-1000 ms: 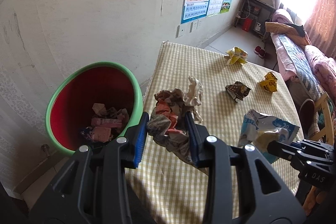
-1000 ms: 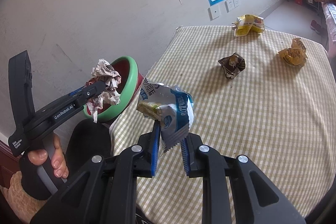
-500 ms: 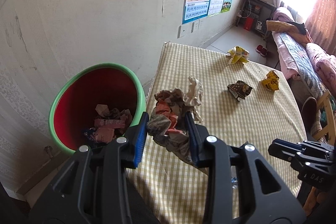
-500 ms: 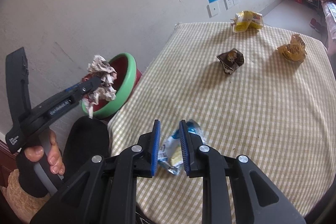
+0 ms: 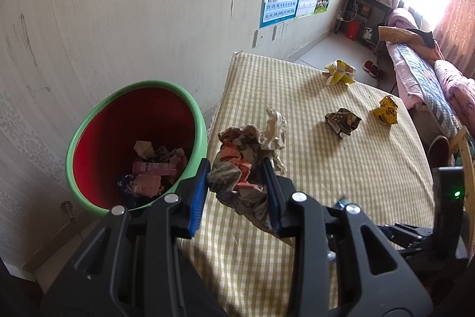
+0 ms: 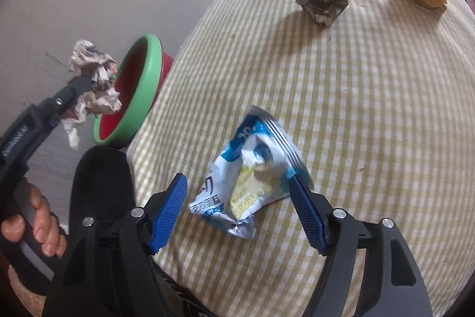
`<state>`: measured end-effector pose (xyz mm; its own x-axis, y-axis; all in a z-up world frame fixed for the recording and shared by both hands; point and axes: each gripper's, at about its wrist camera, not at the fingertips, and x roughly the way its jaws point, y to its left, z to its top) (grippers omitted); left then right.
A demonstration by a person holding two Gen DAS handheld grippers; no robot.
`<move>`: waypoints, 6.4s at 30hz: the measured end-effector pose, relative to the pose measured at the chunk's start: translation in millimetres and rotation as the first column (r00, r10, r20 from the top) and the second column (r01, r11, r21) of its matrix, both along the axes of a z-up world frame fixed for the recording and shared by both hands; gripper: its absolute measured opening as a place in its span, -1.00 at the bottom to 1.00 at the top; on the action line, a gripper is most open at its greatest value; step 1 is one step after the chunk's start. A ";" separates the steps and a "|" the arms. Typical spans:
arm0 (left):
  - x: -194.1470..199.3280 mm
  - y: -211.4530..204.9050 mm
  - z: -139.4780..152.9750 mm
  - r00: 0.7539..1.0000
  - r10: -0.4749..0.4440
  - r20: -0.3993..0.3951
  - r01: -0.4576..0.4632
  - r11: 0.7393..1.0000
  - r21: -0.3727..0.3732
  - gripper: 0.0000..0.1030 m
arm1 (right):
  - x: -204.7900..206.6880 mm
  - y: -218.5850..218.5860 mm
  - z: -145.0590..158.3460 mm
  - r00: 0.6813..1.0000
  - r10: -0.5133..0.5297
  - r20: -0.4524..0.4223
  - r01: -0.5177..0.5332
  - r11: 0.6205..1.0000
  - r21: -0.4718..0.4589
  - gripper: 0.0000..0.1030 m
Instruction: Collect trash
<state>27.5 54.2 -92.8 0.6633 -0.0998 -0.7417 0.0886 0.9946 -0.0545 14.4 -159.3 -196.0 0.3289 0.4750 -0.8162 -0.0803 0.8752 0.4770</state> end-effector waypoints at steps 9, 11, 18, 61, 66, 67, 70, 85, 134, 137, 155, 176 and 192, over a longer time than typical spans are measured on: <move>1.1 3.8 -3.7 1.000 0.007 -0.005 -0.007 1.000 -0.013 -0.34 | -1.9 2.2 4.4 0.998 0.028 0.057 -0.027 0.999 -0.032 -0.47; 0.9 5.4 -3.8 1.000 0.009 -0.005 -0.009 1.000 -0.017 -0.34 | -3.0 -0.7 17.0 0.995 0.030 0.097 -0.027 0.999 -0.032 -0.48; 1.0 12.0 -3.9 1.000 0.022 -0.003 -0.022 0.999 -0.031 -0.34 | 6.2 7.6 52.3 0.981 0.055 0.185 -0.051 0.998 -0.023 -0.47; 38.9 136.7 -11.7 0.969 0.248 0.007 -0.248 0.969 -0.007 -0.34 | 85.4 141.5 87.0 0.931 0.249 0.267 -0.269 0.962 0.038 -0.46; 42.5 140.9 -14.4 0.967 0.256 0.007 -0.256 0.967 -0.012 -0.34 | 92.1 147.7 86.1 0.928 0.256 0.271 -0.276 0.960 0.039 -0.45; 43.1 141.9 -14.8 0.967 0.256 0.006 -0.256 0.967 -0.012 -0.34 | 92.7 148.3 86.2 0.928 0.257 0.271 -0.277 0.960 0.039 -0.45; 44.6 145.5 -16.7 0.966 0.257 0.003 -0.257 0.966 -0.015 -0.34 | 94.2 150.6 85.8 0.928 0.259 0.269 -0.279 0.959 0.038 -0.45; 50.8 155.8 -19.1 0.962 0.273 0.009 -0.273 0.962 -0.019 -0.34 | 102.0 162.2 80.0 0.925 0.278 0.258 -0.295 0.955 0.030 -0.45; 74.9 -28.7 -6.9 1.000 -0.017 0.006 0.016 0.999 0.033 0.46 | 162.8 -225.5 -17.6 0.829 -0.547 0.113 0.554 0.831 -0.044 -0.11; 81.8 -61.3 -10.0 0.997 -0.079 -0.006 0.079 0.997 0.024 0.46 | 152.4 -218.2 -10.2 0.860 -0.487 0.156 0.495 0.869 -0.017 -0.33; 158.5 -202.0 -94.1 0.946 -0.216 -0.243 0.204 0.976 -0.074 0.17 | 32.0 -185.7 6.0 0.896 -0.398 0.196 0.391 0.917 0.076 -0.35; 47.4 -128.0 -4.3 0.981 -0.196 -0.010 0.196 0.980 0.040 -0.10 | 28.7 -148.8 26.8 0.916 -0.273 0.295 0.292 0.956 -0.021 -0.34; 15.3 -49.0 2.0 0.998 -0.068 -0.002 0.068 0.998 -0.018 -0.10 | 0.9 -73.7 58.5 0.939 -0.149 0.310 0.165 0.986 -0.027 -0.33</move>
